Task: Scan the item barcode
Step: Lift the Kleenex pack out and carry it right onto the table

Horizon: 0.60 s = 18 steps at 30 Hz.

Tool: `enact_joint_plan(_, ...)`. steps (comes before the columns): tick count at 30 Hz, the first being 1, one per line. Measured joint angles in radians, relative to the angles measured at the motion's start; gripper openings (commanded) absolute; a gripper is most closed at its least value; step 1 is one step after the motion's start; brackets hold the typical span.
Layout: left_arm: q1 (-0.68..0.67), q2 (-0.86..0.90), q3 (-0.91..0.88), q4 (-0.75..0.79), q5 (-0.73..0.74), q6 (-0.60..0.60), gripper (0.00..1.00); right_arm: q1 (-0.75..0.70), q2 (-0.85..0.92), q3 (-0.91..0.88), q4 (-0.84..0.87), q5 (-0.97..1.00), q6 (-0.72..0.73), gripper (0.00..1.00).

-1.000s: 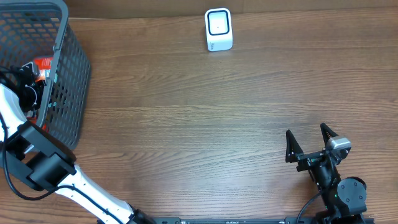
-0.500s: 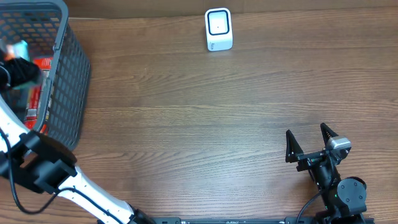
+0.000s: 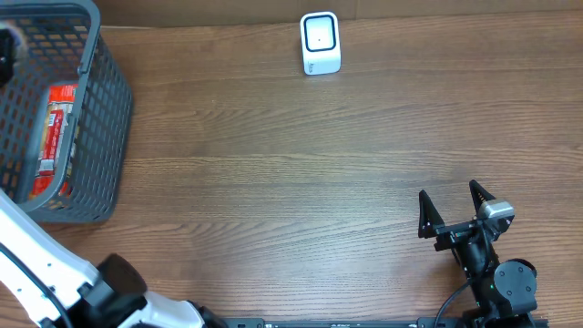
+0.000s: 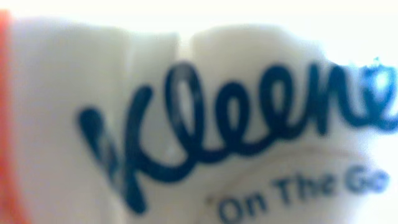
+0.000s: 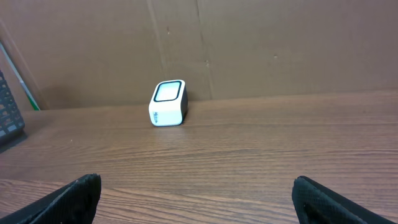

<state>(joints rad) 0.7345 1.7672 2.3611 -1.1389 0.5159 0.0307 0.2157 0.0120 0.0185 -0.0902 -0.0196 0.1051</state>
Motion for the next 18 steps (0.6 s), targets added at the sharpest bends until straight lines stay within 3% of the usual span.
enact_joint_plan(10, -0.285, -0.114, 0.001, -0.195, -0.004, -0.037, 0.22, 0.000, 0.000, 0.000, 0.000, 0.000, 0.000, 1.00)
enact_joint_plan(18, -0.658, -0.123, -0.028, -0.293, -0.164, -0.067, 0.18, 0.000, 0.000, 0.000, 0.000, 0.000, -0.001, 1.00)
